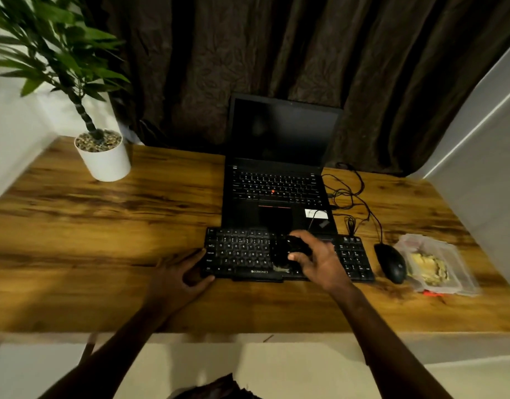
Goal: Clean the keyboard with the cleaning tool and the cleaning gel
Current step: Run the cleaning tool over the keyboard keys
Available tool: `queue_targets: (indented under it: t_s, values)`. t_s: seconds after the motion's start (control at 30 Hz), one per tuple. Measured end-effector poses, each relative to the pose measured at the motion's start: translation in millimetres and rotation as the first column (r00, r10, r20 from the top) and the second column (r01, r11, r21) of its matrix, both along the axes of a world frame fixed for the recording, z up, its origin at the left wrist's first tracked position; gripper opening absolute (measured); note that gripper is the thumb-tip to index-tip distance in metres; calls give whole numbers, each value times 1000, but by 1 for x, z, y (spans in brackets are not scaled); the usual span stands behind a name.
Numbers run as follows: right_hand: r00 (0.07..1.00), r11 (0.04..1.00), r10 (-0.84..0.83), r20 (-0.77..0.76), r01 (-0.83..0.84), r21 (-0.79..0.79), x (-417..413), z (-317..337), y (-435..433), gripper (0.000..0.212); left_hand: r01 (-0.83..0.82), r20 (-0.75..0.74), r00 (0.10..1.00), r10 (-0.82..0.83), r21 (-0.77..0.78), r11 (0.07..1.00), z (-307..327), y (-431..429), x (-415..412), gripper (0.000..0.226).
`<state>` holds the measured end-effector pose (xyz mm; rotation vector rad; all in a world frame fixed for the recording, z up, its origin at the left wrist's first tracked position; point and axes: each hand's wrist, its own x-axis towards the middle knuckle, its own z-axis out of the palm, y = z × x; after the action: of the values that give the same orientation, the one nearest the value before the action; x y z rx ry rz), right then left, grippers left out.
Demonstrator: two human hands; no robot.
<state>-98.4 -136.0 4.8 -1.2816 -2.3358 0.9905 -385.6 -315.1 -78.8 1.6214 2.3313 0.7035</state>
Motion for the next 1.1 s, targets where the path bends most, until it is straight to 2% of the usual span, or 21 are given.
queue_targets:
  t_s: [0.13,0.23,0.3,0.4,0.47,0.53,0.57,0.63,0.67,0.73,0.8,0.9,1.0,1.1]
  values:
    - [977,998,-62,-202,59,-17,-17,3,-16,35,-19,64,998,19,-3,1000,0,1,-2,90]
    - [926,980,-201,-319,184,-81,-18,-2,-25,26,-75,247,966,83,-41,996,1,0,-4,86]
    - [873,955,-295,-388,250,-162,-13,-6,-30,26,-130,324,938,119,13,991,2,-1,-2,79]
    - [769,925,-366,-525,241,-292,-5,-7,-32,33,-145,300,948,102,125,982,17,4,24,60]
    - [698,911,-395,-597,218,-349,0,-10,-31,32,-102,382,924,25,181,978,32,15,53,49]
    - [614,881,-449,-649,186,-434,3,-11,-28,22,-35,422,904,-69,233,972,44,34,85,40]
    - [561,853,-492,-666,158,-497,5,-11,-27,18,-19,471,876,-101,244,970,48,46,100,37]
    - [453,795,-572,-684,100,-599,11,-12,-26,18,-24,665,734,-134,222,975,57,68,129,38]
    - [428,777,-590,-685,72,-625,16,-11,-25,18,-31,735,664,-139,212,977,61,80,142,39]
    - [437,771,-589,-679,53,-635,28,-12,-23,14,-30,809,562,-171,227,973,70,100,169,29]
    - [464,780,-581,-669,85,-620,41,-16,-20,17,-35,830,520,-201,256,966,77,113,192,15]
    - [483,779,-579,-657,91,-620,65,-17,-14,37,-35,853,486,-189,235,971,79,126,218,16]
    - [562,825,-529,-636,165,-541,87,-14,-11,36,13,856,478,-194,214,977,74,133,238,16]
    - [571,853,-508,-645,233,-466,106,-14,-9,30,56,836,503,-219,222,974,73,139,260,19]
